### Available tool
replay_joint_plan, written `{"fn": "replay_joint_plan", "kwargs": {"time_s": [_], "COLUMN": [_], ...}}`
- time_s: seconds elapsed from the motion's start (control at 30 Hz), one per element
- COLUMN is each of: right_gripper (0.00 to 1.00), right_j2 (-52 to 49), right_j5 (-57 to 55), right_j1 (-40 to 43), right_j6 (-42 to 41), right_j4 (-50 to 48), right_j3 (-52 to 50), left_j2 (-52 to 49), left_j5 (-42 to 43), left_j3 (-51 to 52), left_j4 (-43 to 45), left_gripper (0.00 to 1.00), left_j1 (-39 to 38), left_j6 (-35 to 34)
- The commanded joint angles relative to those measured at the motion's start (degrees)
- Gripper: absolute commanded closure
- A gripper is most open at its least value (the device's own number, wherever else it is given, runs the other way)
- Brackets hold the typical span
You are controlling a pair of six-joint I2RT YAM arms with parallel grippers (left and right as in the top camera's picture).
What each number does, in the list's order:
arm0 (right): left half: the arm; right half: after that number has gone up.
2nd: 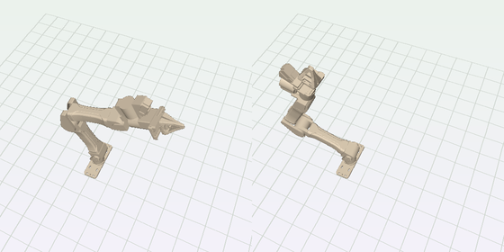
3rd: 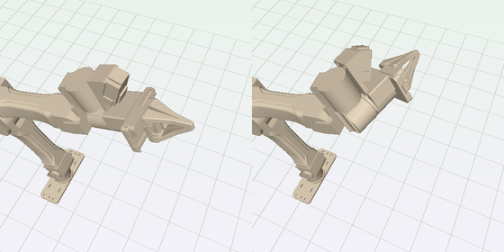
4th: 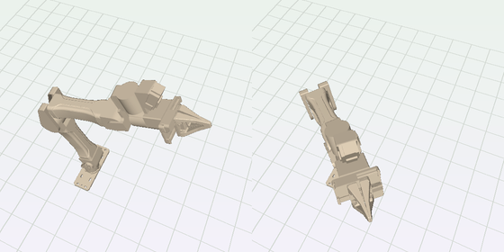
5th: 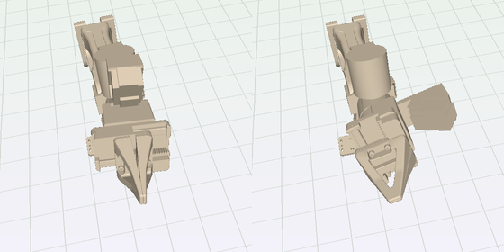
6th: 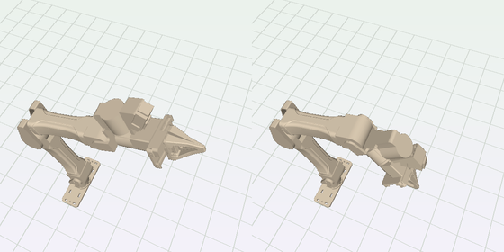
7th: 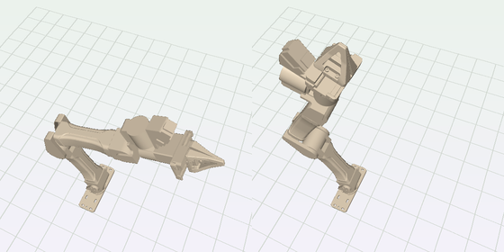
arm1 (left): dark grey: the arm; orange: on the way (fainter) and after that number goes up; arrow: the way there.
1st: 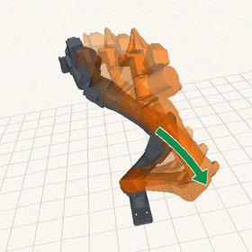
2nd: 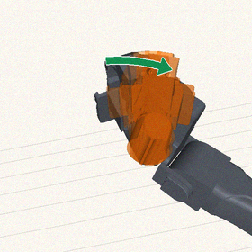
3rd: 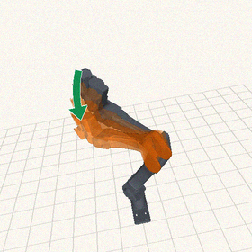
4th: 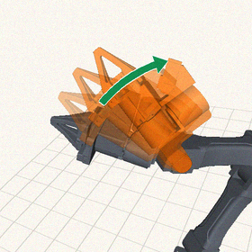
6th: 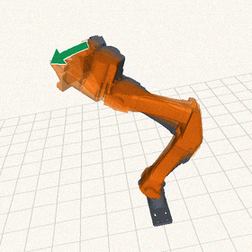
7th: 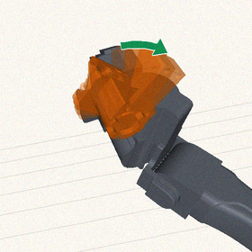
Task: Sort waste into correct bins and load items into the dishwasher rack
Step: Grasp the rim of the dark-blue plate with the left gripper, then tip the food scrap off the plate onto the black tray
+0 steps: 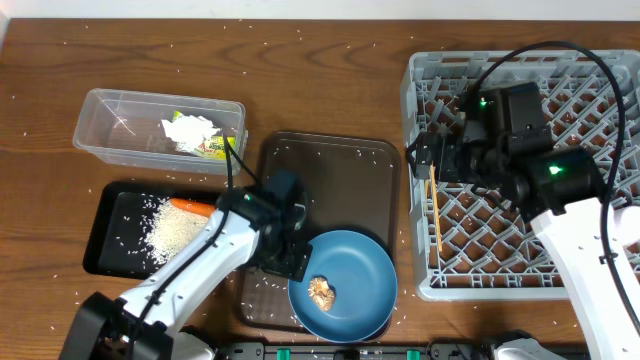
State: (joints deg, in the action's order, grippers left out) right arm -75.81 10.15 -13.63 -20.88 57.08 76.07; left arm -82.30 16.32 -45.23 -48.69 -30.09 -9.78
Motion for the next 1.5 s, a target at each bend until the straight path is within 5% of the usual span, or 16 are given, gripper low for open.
{"fn": "replay_joint_plan", "kwargs": {"time_s": [0.0, 0.17, 0.33, 0.37, 0.63, 1.0, 1.47], "right_gripper": [0.01, 0.01, 0.01, 0.01, 0.01, 0.01, 0.01], "right_j2": [0.55, 0.59, 0.61, 0.61, 0.81, 0.96, 0.96], "right_j5": [-0.17, 5.11, 6.6, 6.6, 6.58, 6.36, 6.36], "right_j1": [4.59, 9.99, 12.22, 12.22, 12.44, 12.7, 12.7], "right_j6": [-2.82, -2.86, -2.64, -2.64, -1.97, -1.14, 0.17], "right_j4": [-0.5, -0.28, 1.09, 1.31, 1.68, 0.17, -1.73], "right_j3": [0.37, 0.37, 0.37, 0.37, 0.37, 0.37, 0.37], "left_j2": [-0.02, -0.04, -0.07, -0.07, 1.38, 7.61, 7.23], "left_j5": [3.87, 3.52, 0.98, 0.63, -2.99, -34.03, -65.85], "left_j3": [3.41, 5.9, 6.27, 6.29, 0.57, -30.53, -34.49], "left_j4": [3.5, 8.33, 10.69, 10.6, 2.27, -32.57, -43.39], "left_gripper": [0.28, 0.62, 0.81, 0.94, 0.94, 0.94, 0.94], "left_j1": [0.07, 0.07, 0.07, 0.07, 1.64, 11.41, 23.98], "left_j6": [-0.66, -0.61, -0.61, -0.57, -1.77, -9.4, -22.4]}}
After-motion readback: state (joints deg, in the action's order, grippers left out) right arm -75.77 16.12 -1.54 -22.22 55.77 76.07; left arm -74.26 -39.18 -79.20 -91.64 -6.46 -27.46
